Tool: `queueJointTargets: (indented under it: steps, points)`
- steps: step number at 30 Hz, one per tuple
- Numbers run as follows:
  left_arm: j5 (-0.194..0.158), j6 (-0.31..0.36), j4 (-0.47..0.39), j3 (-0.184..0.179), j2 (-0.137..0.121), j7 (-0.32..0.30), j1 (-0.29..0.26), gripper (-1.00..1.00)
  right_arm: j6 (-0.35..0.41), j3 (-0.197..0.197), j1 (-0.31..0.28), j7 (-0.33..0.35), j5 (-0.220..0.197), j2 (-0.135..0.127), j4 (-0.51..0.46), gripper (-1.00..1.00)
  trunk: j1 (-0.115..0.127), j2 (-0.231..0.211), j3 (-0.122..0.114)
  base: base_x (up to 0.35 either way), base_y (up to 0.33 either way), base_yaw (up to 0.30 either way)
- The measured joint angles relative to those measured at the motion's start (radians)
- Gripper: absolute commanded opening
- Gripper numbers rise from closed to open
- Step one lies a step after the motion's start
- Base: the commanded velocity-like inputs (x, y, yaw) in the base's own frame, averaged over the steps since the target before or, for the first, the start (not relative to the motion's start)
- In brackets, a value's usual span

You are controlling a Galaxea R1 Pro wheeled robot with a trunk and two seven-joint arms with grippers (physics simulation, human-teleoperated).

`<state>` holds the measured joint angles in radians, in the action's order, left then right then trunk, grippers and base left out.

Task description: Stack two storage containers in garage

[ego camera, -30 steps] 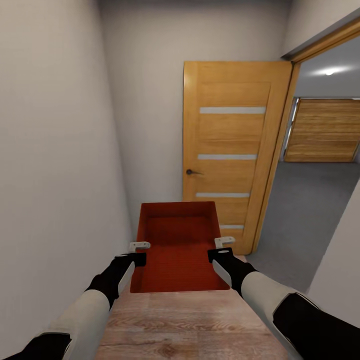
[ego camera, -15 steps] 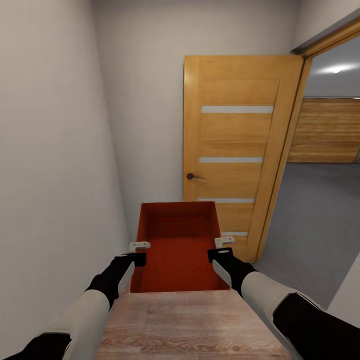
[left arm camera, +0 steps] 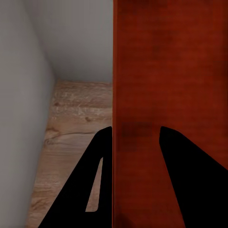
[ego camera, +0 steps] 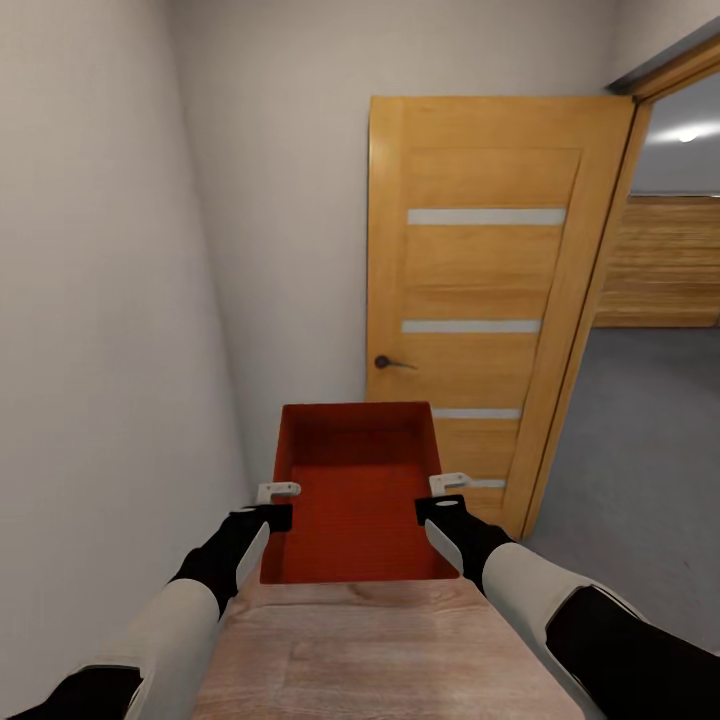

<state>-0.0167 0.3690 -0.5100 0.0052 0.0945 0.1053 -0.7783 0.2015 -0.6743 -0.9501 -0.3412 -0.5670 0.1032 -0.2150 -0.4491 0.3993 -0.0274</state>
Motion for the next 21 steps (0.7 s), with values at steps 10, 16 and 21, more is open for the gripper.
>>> queueJointTargets:
  steps: [10, 16, 21]
  points:
    - [0.003, 0.0, -0.004, -0.001, 0.0, 0.0, 0.0, -1.0, -0.005, 0.0, 0.0, 0.0, -0.001, 0.0, 0.0, -1.0, -0.001, 0.0, 0.0, 0.192, 0.0, 0.0]
    - [0.003, 0.0, -0.004, -0.001, 0.0, 0.0, 0.0, -1.0, -0.005, 0.001, 0.0, 0.0, -0.001, 0.0, 0.0, -1.0, -0.001, 0.0, 0.0, 0.008, 0.0, 0.0]
    - [0.003, 0.0, -0.004, -0.001, 0.0, 0.0, 0.0, -1.0, -0.006, 0.001, 0.0, 0.0, -0.002, 0.0, 0.0, -1.0, -0.001, 0.0, 0.0, 0.0, 0.0, 0.0]
